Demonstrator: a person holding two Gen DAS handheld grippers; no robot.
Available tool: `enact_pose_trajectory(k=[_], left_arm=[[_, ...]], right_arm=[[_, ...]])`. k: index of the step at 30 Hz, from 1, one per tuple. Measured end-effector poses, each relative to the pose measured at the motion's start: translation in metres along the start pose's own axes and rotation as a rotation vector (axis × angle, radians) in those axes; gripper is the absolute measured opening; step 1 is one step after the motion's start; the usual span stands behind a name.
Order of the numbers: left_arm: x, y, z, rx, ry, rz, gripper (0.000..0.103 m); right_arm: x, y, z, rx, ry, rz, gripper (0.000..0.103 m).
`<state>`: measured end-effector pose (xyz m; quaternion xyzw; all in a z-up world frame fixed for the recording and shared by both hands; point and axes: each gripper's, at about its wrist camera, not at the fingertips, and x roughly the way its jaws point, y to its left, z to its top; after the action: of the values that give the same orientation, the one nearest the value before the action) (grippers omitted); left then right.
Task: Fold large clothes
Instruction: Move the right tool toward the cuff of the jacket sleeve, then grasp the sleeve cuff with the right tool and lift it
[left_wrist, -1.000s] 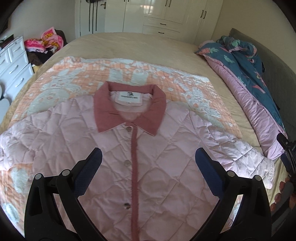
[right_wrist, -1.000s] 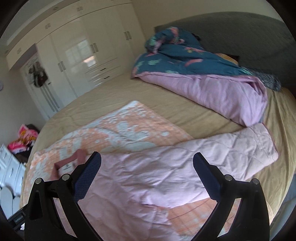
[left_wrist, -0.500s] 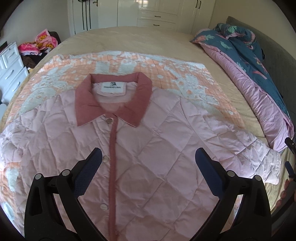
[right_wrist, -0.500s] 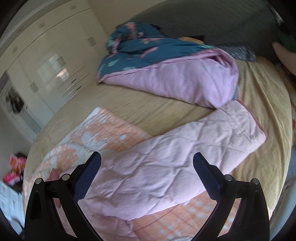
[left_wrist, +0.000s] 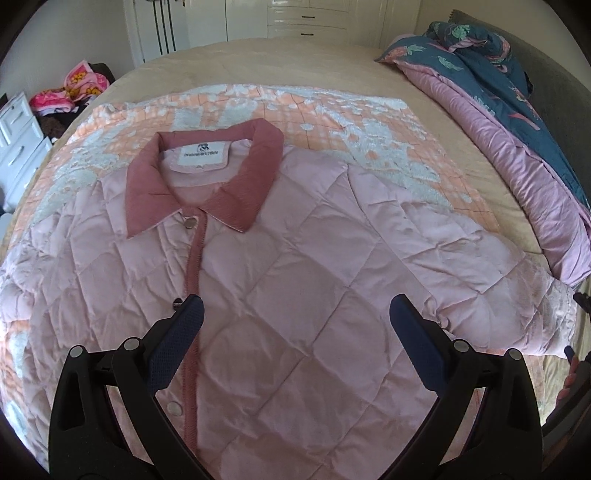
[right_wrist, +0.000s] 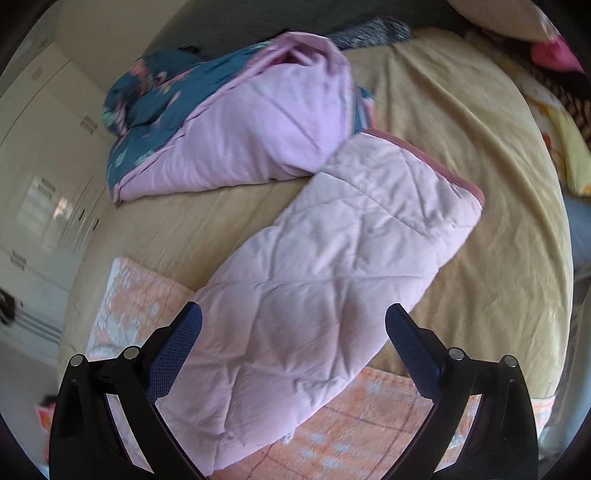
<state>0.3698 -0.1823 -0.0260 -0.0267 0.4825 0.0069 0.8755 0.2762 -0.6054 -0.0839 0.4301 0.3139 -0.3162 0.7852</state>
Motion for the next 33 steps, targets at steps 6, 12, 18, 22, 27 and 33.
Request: enact_pose_trajectory(k=[6, 12, 18, 22, 27, 33], left_arm=[[0.007, -0.003, 0.002, -0.009, 0.008, 0.007, 0.095], [0.010, 0.006, 0.009, -0.042, 0.006, 0.001, 0.095], [0.010, 0.026, 0.016, -0.072, -0.002, 0.015, 0.094], [0.005, 0.045, 0.017, -0.090, -0.005, -0.008, 0.094], [-0.006, 0.061, 0.017, -0.089, -0.012, -0.037, 0.094], [-0.028, 0.081, 0.017, -0.079, -0.054, -0.049, 0.094]], right_arm=[[0.022, -0.027, 0.006, 0.127, 0.027, -0.037, 0.099], [0.051, -0.043, 0.006, 0.208, 0.073, -0.001, 0.099], [0.057, -0.052, 0.016, 0.237, 0.064, 0.108, 0.095], [0.052, -0.069, 0.017, 0.324, 0.030, 0.137, 0.039], [0.017, -0.040, 0.028, 0.196, -0.086, 0.254, 0.019], [-0.038, 0.011, 0.022, -0.002, -0.189, 0.393, 0.017]])
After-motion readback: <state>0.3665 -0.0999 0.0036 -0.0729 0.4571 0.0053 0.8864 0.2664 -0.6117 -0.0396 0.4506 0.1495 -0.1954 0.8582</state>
